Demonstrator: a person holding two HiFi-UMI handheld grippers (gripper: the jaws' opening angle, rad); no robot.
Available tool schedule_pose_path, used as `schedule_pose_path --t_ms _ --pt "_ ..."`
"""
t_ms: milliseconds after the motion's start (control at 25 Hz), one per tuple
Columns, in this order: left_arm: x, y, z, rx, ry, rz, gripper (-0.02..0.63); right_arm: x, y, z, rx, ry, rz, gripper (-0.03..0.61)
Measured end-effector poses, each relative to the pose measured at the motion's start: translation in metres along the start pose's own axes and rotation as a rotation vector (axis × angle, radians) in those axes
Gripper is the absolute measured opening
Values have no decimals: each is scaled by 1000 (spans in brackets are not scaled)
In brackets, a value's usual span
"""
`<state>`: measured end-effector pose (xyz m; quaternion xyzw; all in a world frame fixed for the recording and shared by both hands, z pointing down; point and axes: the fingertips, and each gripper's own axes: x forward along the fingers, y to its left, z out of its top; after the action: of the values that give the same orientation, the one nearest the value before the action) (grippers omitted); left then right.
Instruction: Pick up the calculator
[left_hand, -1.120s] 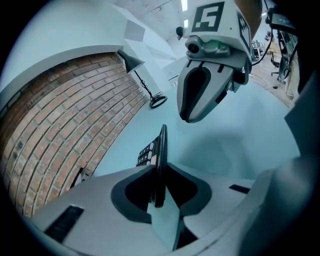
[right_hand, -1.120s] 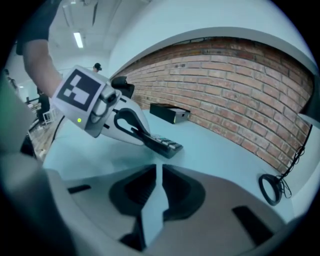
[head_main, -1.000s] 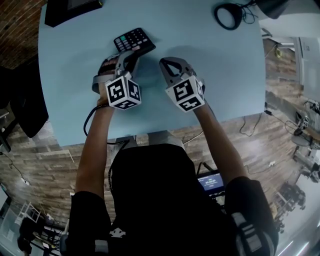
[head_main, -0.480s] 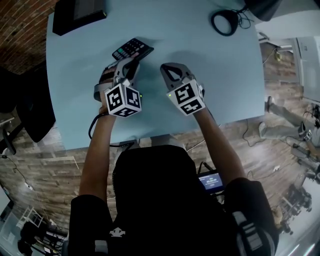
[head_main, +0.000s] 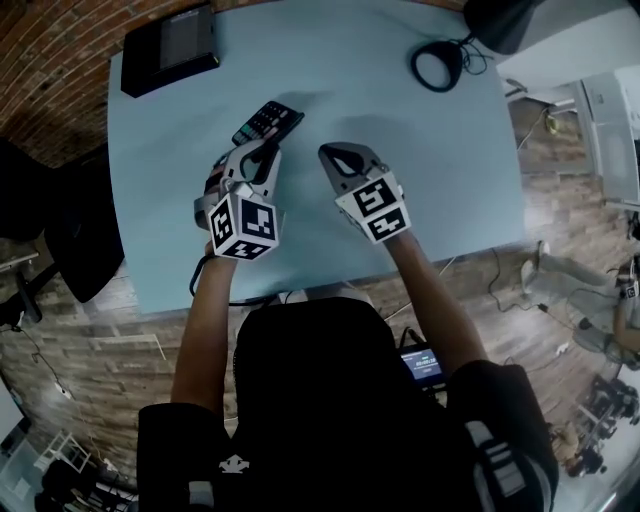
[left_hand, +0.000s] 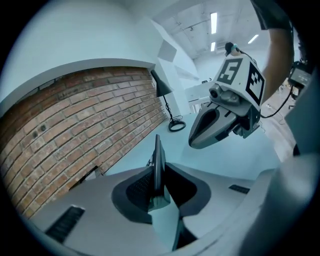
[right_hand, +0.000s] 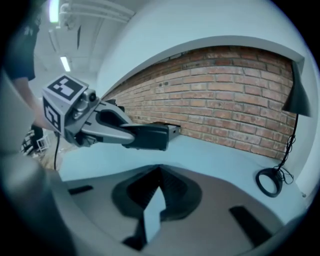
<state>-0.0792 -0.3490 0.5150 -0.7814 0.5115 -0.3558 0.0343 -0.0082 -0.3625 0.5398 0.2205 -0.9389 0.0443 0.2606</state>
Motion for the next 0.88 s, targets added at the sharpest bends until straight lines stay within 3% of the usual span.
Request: schedule_pose_path --t_ms 520,880 --pt "-25 21 35 -182 -116 81 68 -22 -21 41 89 -142 -22 5" --pt "-39 26 47 -230 -159 130 67 -25 -29 53 126 -211 -13 5"
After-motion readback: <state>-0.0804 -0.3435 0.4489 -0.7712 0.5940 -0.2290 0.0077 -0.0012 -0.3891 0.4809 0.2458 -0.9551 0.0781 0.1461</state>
